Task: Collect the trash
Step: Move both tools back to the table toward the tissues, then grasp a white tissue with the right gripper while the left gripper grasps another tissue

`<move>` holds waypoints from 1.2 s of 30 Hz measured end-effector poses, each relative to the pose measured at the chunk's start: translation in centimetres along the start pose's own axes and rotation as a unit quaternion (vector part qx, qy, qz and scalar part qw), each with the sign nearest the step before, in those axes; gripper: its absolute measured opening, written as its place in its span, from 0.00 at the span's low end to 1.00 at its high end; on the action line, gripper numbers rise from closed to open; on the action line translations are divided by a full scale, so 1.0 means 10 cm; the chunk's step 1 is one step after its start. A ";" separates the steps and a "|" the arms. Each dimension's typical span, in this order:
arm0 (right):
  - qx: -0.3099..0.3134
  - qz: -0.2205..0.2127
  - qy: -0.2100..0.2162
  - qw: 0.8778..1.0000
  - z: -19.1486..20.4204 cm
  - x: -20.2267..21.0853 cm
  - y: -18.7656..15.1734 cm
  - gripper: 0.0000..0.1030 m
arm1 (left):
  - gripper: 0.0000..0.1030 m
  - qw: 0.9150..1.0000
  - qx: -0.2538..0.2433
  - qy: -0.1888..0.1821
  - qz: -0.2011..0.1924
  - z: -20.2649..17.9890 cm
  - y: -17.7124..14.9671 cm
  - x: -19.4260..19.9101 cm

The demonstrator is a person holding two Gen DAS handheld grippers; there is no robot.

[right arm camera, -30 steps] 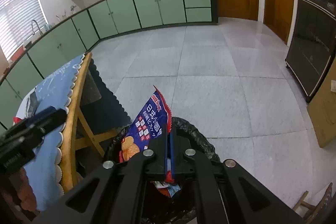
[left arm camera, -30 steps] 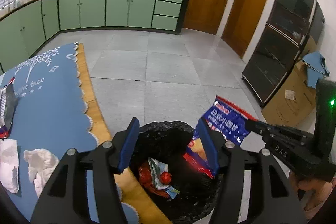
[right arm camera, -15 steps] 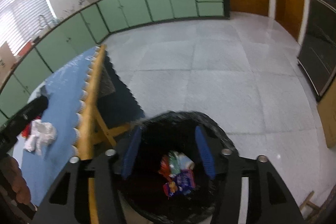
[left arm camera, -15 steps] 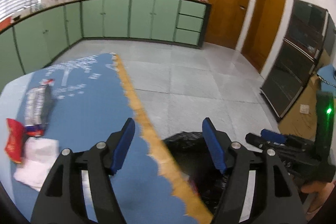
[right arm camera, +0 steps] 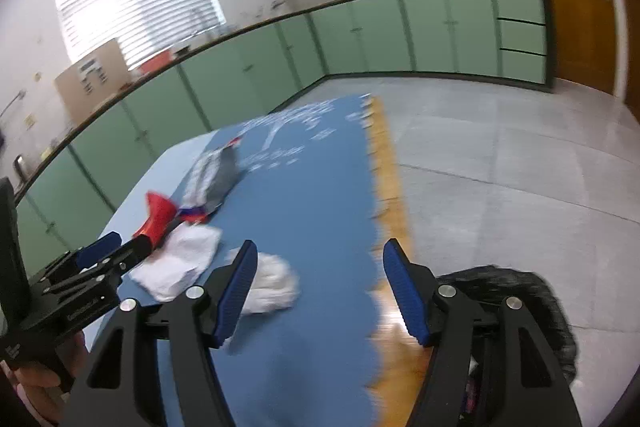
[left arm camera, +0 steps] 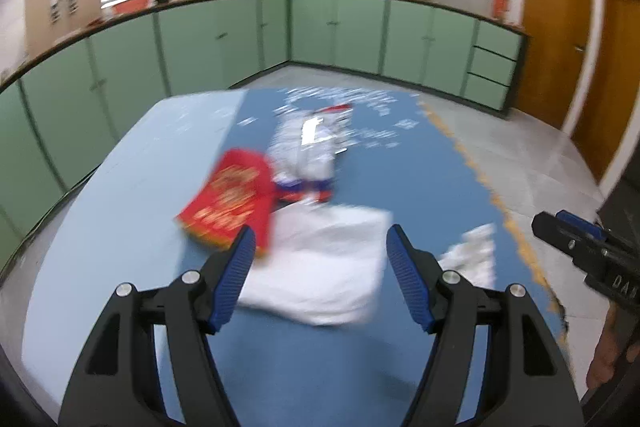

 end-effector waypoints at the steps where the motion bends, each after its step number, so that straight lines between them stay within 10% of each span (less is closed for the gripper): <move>1: 0.007 0.008 0.005 1.000 0.08 -0.07 -0.05 0.62 | 0.64 1.000 0.005 0.007 0.004 0.08 -0.02 0.00; 9: 0.041 0.049 0.011 0.998 0.37 -0.39 -0.32 0.59 | 0.65 1.000 0.019 0.011 0.017 0.32 -0.13 0.06; 16: 0.062 0.072 0.019 0.995 0.43 -0.47 -0.37 0.16 | 0.69 0.999 0.030 -0.015 0.032 0.23 -0.21 -0.01; 29: 0.055 0.053 0.014 0.997 0.33 -0.36 -0.21 0.14 | 0.73 0.997 0.024 -0.008 0.075 0.06 -0.36 -0.32; 36: 0.054 0.051 0.014 0.997 0.32 -0.35 -0.19 0.14 | 0.11 0.997 0.030 -0.001 0.071 0.11 -0.34 -0.28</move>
Point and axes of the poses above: each gripper's, at about its wrist camera, not at the fingertips, and x roughly against the way its jaws point, z to its left, y to its top, the point moved 1 cm from there along -x, roughly the way its jaws point, and after that the axes turned 14 degrees about -z, right-handed, at the moved point
